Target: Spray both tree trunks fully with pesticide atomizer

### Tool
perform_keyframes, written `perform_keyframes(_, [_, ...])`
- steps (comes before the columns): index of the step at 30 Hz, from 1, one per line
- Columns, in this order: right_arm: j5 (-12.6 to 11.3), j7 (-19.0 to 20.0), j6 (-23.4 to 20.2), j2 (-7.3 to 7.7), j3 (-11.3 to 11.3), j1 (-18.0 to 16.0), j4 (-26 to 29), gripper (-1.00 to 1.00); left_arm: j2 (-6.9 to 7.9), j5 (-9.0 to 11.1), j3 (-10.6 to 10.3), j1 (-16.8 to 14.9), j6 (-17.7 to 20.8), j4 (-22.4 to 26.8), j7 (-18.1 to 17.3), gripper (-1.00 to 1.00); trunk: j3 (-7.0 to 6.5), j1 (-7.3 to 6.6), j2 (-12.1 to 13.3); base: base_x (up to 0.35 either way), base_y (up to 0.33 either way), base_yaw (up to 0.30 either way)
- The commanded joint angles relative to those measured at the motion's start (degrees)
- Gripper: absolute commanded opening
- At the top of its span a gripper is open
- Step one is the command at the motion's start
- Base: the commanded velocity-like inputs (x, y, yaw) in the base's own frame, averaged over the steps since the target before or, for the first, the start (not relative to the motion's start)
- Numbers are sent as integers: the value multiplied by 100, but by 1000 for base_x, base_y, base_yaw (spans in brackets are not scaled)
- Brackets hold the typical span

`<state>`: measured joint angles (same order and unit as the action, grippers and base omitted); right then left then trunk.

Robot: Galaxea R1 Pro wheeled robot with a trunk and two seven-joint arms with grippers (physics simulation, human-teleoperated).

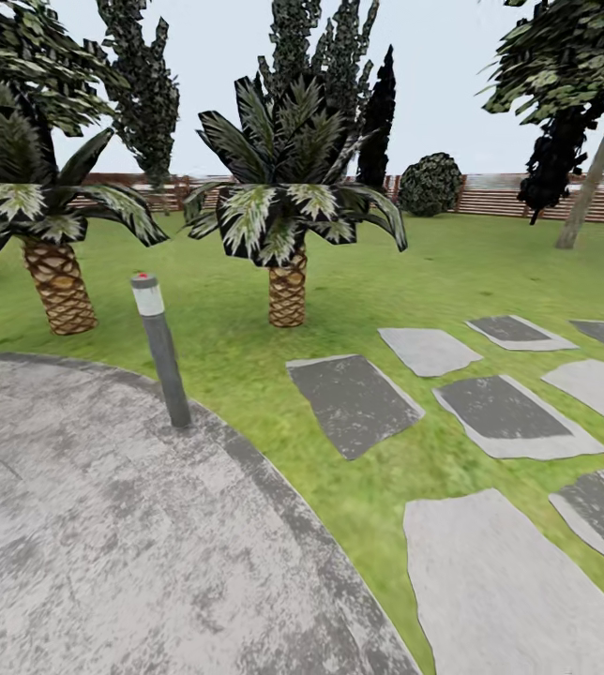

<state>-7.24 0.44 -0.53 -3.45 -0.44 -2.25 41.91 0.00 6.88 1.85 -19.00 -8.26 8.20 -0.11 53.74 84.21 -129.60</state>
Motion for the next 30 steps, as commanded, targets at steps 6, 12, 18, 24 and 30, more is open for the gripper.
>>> perform_keyframes(6, [-2, 0, 0, 2, 0, 0, -6, 100, 0, -2, 0, -1, 0, -2, 2, 100, 0, 0, 0, 169, -239, -291])
perform_keyframes(12, [-1, 0, 0, 2, 0, -1, 0, 100, 0, -2, 0, -2, 0, -3, 2, 100, 0, 0, 0, 169, -239, -291])
perform_keyframes(18, [3, 0, -6, 2, 0, -1, 2, 100, 0, -2, 0, -3, 0, -10, 3, 100, 0, 0, 0, 169, -239, -291])
perform_keyframes(24, [0, 0, -5, 2, 0, 1, 2, 100, 0, -2, 0, -3, 0, -11, 3, 100, 0, 0, 0, 169, -239, -291])
perform_keyframes(30, [2, 0, -8, 2, 0, 0, -1, 100, 0, -2, -4, -4, 0, -11, 3, 100, 0, 0, 0, 169, -239, -291])
